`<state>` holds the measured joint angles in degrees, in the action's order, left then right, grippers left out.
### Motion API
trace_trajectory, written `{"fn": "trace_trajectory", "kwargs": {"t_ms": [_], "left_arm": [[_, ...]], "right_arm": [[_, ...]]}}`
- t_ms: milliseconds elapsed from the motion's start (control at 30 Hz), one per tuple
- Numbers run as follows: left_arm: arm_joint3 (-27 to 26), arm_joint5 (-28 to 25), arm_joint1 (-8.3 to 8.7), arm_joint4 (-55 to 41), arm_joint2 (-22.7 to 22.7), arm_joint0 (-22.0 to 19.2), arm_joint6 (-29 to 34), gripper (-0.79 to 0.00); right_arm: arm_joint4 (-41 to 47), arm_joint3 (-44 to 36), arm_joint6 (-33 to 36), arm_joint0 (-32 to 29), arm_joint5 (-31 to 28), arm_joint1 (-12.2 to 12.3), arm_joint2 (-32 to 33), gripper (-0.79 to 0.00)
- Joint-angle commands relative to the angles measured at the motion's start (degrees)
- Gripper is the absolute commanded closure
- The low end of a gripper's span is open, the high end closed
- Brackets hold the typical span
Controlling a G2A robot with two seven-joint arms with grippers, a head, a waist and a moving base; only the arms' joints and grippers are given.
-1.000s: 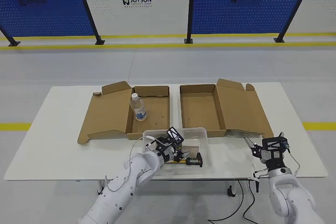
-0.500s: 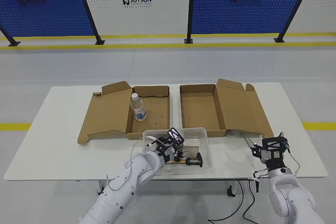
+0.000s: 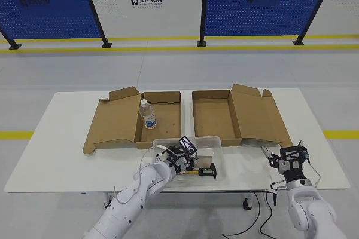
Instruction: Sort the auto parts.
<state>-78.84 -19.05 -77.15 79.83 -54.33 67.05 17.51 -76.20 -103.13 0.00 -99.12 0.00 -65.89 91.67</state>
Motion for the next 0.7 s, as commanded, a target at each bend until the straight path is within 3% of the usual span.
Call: {"fn": "trace_trajectory", "kwargs": {"t_ms": [0, 267, 667], "left_arm": [[-0.8, -0.3, 0.08, -0.3, -0.3, 0.2, -0.3, 0.0], [-9.1, -4.3, 1.18, -5.3, -5.1, 2.2, 1.1, 0.0], [-25.5, -15.4, 4.16, -19.4, -17.0, 9.4, 13.2, 0.0]], "right_arm": [[0.0, 0.0, 0.0, 0.0, 0.0, 0.0, 0.0, -0.785], [0.0, 0.0, 0.0, 0.0, 0.0, 0.0, 0.0, -0.785], [0.0, 0.0, 0.0, 0.0, 0.0, 0.0, 0.0, -0.785]]}}
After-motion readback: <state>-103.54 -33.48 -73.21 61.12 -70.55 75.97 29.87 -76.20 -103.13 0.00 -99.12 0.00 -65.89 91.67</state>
